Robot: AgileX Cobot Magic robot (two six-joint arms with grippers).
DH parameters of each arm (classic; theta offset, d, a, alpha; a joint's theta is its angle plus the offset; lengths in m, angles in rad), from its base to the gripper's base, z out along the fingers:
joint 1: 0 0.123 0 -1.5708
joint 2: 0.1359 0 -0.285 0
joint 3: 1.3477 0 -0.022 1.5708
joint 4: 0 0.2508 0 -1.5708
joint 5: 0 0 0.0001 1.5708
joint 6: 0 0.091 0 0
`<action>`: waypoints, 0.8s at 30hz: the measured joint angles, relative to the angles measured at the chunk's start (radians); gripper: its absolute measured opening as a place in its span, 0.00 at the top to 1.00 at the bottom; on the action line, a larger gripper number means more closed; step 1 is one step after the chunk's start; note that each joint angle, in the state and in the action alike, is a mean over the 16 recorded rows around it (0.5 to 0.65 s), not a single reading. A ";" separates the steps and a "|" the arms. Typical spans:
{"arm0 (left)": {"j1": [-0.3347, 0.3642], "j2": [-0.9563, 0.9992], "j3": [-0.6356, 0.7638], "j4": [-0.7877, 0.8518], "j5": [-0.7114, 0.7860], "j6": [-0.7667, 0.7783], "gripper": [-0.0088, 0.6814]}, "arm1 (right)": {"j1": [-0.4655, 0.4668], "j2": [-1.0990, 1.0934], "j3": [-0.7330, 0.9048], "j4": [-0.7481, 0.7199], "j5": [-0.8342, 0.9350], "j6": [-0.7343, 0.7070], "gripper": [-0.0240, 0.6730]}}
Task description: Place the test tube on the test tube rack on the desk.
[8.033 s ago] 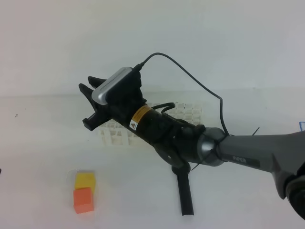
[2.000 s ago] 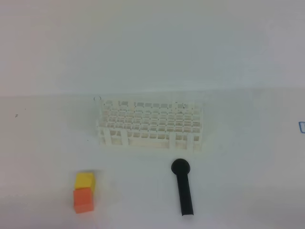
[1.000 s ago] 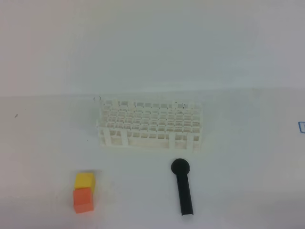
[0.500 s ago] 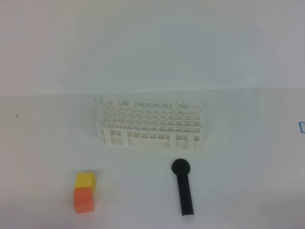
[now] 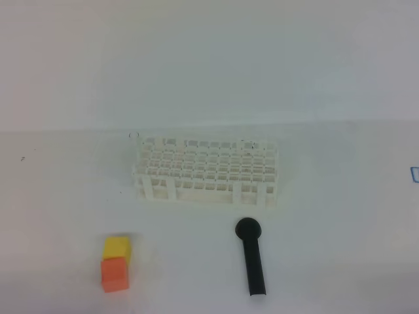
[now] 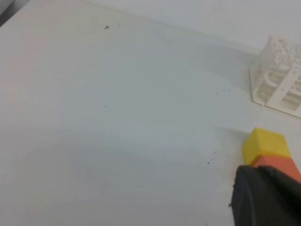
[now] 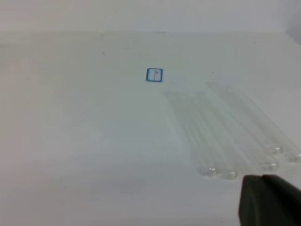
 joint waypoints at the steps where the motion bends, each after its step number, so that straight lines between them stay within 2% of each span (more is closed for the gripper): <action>1: 0.000 0.000 0.000 0.000 0.000 0.000 0.99 | 0.000 0.000 0.000 0.000 0.000 0.000 0.97; 24: 0.000 0.000 0.000 0.000 0.000 0.000 0.99 | 0.000 0.000 0.000 0.000 0.000 0.000 0.97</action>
